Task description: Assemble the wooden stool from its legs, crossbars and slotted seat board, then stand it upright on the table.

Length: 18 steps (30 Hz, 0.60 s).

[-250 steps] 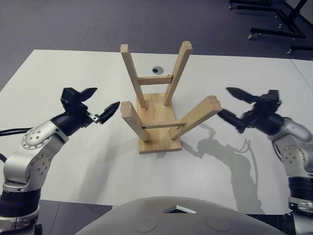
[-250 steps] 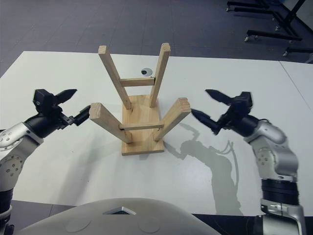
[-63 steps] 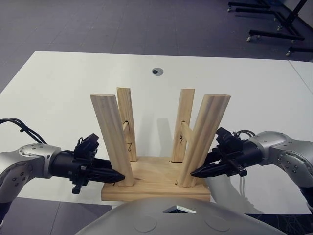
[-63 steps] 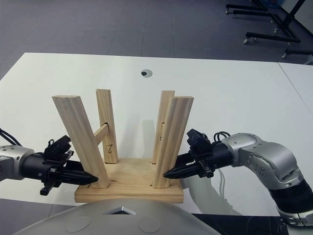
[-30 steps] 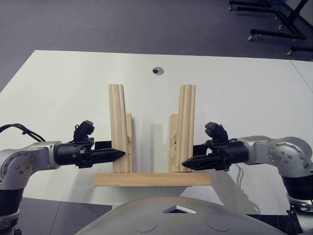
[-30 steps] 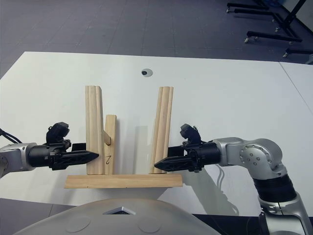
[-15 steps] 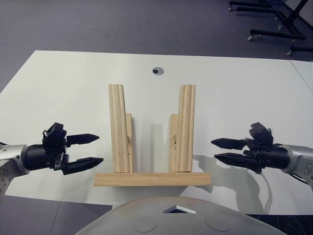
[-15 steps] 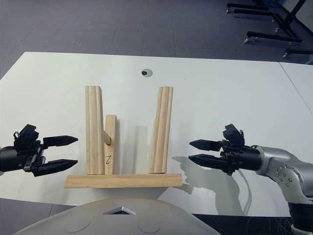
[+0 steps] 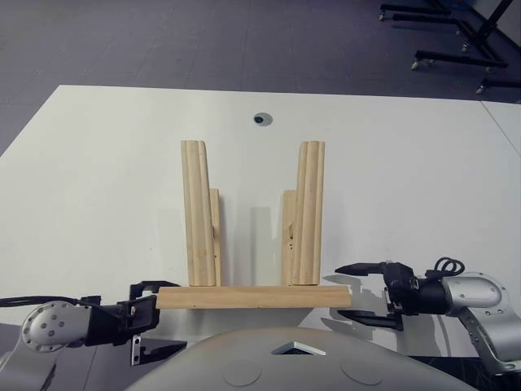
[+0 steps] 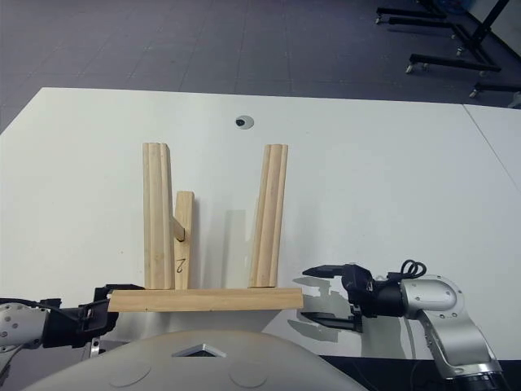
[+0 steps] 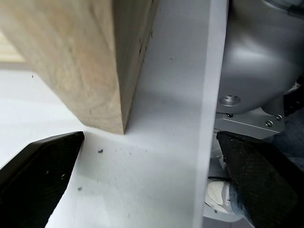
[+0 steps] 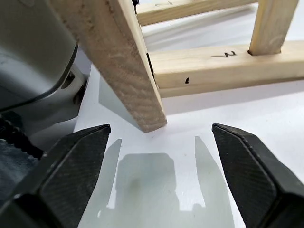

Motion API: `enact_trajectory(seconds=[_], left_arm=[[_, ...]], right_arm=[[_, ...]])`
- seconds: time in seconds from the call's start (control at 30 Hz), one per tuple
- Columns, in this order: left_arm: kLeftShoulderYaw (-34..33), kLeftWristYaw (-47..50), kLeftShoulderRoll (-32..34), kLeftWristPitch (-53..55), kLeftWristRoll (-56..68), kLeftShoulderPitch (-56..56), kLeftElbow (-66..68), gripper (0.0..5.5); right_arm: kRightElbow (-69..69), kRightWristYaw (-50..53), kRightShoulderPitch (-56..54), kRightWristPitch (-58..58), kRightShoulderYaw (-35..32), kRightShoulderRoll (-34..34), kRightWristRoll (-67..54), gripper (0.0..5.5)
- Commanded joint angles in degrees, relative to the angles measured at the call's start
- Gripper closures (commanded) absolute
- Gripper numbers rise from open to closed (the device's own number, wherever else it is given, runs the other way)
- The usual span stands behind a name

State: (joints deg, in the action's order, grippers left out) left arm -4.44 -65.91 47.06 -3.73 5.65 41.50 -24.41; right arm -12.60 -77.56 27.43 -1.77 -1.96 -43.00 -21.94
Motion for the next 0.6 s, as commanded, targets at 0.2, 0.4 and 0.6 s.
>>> enact_trajectory(seconds=[0.2,0.4,0.6], left_arm=[[2.7,2.4,-0.2,0.2,1.8,-3.8,3.1,0.37],[4.9,0.8,0.9,1.1,3.6,-4.7,4.0,1.40],[5.9,0.1,2.2,-0.4,3.5,-6.4,6.5,2.36]], right_arm=[[0.7,2.3,-0.7,-1.1,4.9,1.8,1.2,1.55],[2.0,4.5,-1.8,-2.1,7.8,3.6,2.0,2.54],[2.2,5.7,-1.2,-3.2,9.8,3.8,2.8,3.71]])
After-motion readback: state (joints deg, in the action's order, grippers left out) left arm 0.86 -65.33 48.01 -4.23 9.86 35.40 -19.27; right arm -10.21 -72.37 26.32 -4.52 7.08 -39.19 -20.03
